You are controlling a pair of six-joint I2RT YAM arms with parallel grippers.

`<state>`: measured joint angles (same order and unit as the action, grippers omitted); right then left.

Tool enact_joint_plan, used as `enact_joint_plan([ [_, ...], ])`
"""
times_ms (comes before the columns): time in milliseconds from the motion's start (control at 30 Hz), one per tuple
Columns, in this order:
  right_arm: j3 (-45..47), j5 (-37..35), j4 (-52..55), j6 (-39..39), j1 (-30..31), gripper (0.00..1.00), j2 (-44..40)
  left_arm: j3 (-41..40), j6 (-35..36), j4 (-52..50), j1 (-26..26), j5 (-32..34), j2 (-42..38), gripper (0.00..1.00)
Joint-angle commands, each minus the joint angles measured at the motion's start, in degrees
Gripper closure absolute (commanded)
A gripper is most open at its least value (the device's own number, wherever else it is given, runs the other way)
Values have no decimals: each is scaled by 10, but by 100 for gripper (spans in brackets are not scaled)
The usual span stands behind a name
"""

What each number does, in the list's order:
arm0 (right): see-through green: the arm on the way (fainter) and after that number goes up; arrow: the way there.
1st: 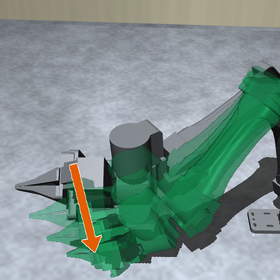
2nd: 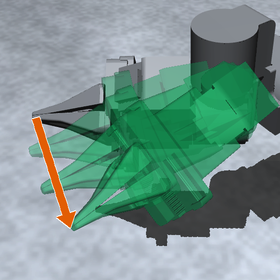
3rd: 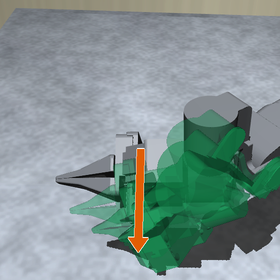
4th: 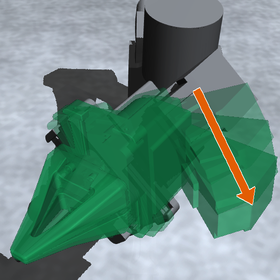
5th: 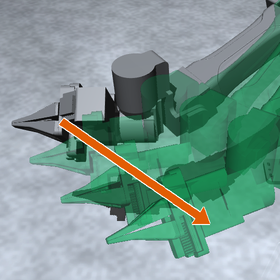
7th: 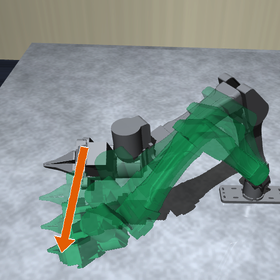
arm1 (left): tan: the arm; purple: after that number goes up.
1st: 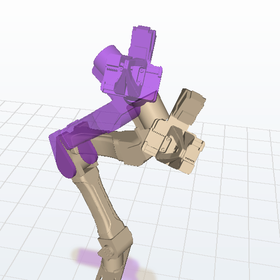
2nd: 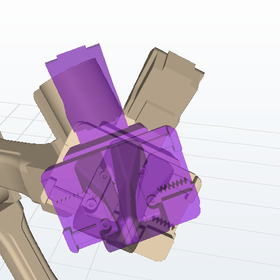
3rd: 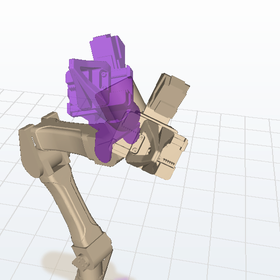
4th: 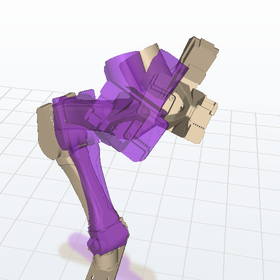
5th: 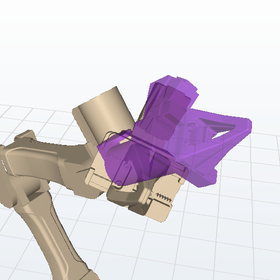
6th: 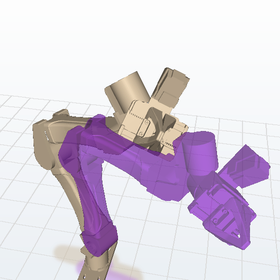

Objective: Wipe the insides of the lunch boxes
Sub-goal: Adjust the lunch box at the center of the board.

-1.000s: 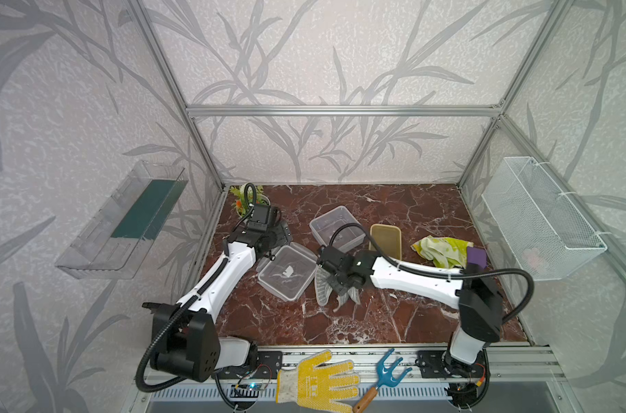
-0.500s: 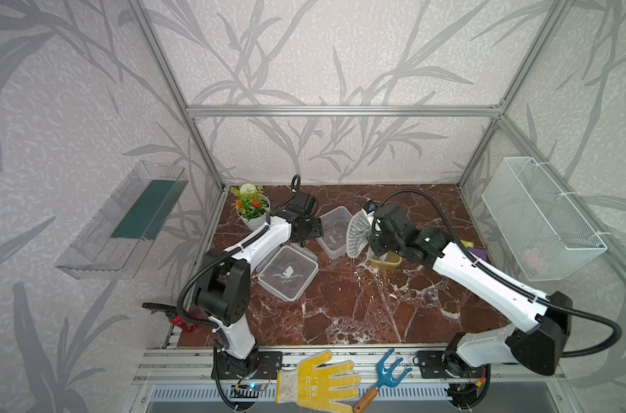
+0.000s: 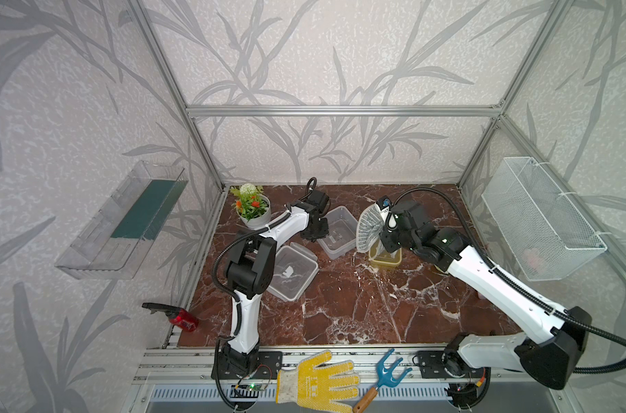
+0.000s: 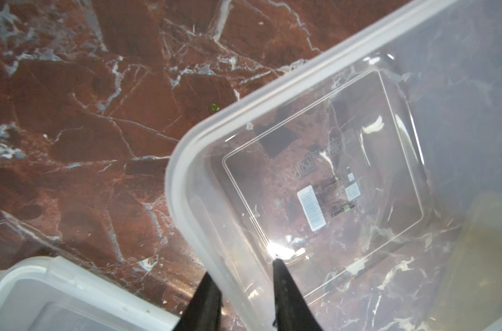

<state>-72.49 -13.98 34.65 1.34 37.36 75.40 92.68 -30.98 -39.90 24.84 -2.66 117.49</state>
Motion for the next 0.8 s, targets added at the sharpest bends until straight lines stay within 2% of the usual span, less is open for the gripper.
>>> enact_joint_plan([
  [0, -21, 22, -12, 9, -4, 100, 23, 20, 16, -39, 4, 14, 8, 73],
  [167, -68, 60, -4, -23, -4, 100, 75, 22, 32, -55, 3, 9, 9, 85],
  [267, -98, 85, 9, -37, -3, 100, 111, 24, 41, -63, 5, 1, 8, 88],
  [400, -123, 100, 25, -73, 0, 100, 150, 27, 48, -82, 5, 1, 4, 88],
  [533, -141, 105, 29, -113, 29, 100, 186, 15, 43, -84, 6, -12, -6, 88],
  [767, -159, 158, 13, -130, 37, 100, 273, -24, 40, -70, 11, -44, -43, 88],
])
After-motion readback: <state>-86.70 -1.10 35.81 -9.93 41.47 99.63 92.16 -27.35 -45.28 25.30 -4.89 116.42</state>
